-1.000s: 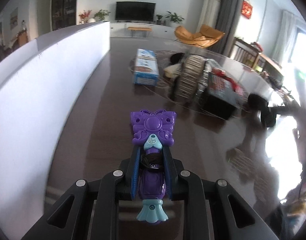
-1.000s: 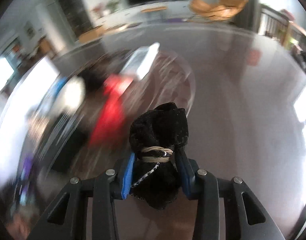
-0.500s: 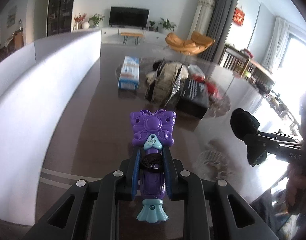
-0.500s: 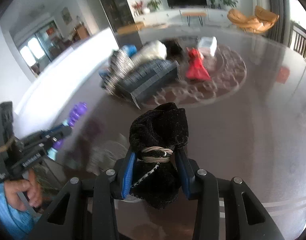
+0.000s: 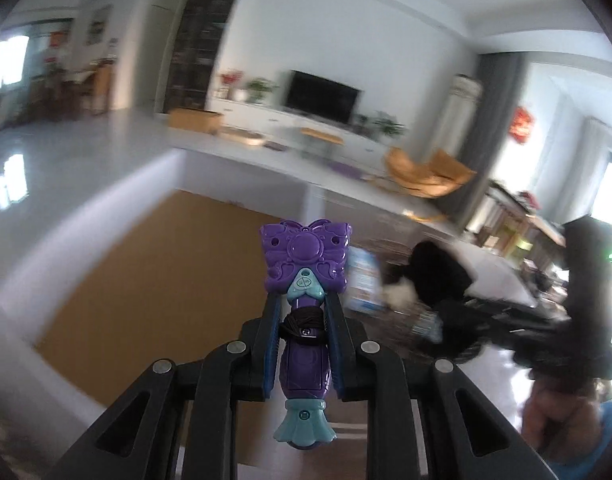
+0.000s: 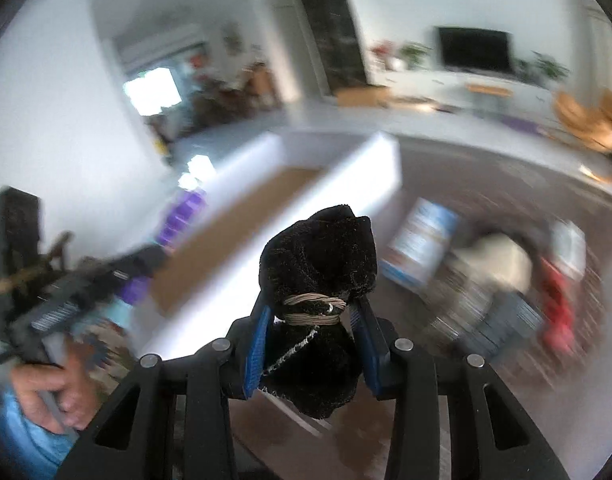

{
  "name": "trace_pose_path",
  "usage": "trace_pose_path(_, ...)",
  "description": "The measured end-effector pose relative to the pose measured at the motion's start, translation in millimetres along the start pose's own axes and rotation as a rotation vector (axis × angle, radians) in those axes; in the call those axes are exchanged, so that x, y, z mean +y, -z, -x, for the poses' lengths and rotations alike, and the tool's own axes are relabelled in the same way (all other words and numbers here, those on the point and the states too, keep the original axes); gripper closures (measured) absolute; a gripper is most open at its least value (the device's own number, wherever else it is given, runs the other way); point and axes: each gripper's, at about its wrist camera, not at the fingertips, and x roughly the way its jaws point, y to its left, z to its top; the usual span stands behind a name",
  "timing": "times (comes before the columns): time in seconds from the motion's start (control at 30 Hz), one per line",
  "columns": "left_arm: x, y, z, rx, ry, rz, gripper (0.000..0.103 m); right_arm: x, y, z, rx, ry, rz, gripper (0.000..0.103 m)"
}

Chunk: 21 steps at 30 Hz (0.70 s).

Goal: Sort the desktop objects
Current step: 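Carry both held items over the white bin and open both grippers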

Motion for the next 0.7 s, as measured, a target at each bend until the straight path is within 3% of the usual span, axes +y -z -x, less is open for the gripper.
trace_pose_path(0.1, 45.2, -11.8, -12.6, 0.054, -0.113, 0.021, 0.082, 50.1, -26.5, -38.3, 0.021, -0.090, 0.066, 0.063)
trace_pose_path(0.3, 96.1, -5.6, -55.7, 0.230, -0.222, 0.052, 0.082, 85.6, -26.7, -130.7, 0.179, -0.086, 0.115, 0.061)
trace_pose_path(0.37, 103.8, -1.8, -68.8, 0.278, -0.271, 0.068, 0.078, 87.3, -21.6, -150.5, 0.243, -0.069, 0.105, 0.051)
trace_pose_path(0.4, 108.1, -0.1, -73.6, 0.304, -0.302, 0.087, 0.062, 86.6, -18.5, -160.4, 0.273, -0.069, 0.089, 0.033)
trace_pose_path(0.43, 111.0, 0.6, -75.3, 0.316, -0.328, 0.108, 0.050, 85.0, -17.5, -162.1, 0.272, -0.076, 0.079, 0.017)
trace_pose_path(0.47, 112.2, 1.8, -74.9, 0.311, -0.348, 0.122, 0.029, 82.0, -17.4, -158.8, 0.246, -0.080, 0.058, 0.013)
trace_pose_path(0.5, 109.3, 1.6, -73.3, 0.294, -0.357, 0.127, 0.024, 78.8, -17.8, -151.7, 0.220, -0.087, 0.042, 0.013)
trace_pose_path(0.6, 102.0, 2.1, -63.4, 0.218, -0.364, 0.108, 0.024, 61.5, -18.2, -122.6, 0.138, -0.080, 0.010, 0.008)
trace_pose_path(0.7, 71.0, -1.6, -49.2, 0.142, -0.332, 0.057, 0.024, 34.2, -11.4, -82.4, 0.030, -0.024, 0.002, 0.002)
